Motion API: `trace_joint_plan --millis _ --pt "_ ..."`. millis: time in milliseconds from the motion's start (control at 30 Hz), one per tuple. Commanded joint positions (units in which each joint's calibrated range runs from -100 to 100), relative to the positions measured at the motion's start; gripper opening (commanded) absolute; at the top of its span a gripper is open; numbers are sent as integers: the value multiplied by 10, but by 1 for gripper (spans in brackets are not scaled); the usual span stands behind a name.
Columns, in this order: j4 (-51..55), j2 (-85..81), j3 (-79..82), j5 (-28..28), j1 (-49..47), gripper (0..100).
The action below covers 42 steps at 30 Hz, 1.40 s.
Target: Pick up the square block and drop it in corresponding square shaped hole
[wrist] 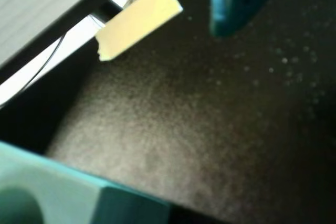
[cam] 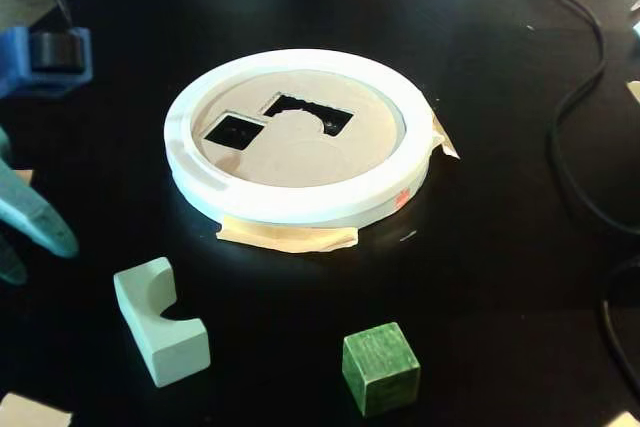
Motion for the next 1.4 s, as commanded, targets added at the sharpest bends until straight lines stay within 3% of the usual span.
trace_joint_plan --millis 0,1367 --pt "-17 -4 -1 -1 7 100" --pt "-19 -4 -12 -1 -2 100"
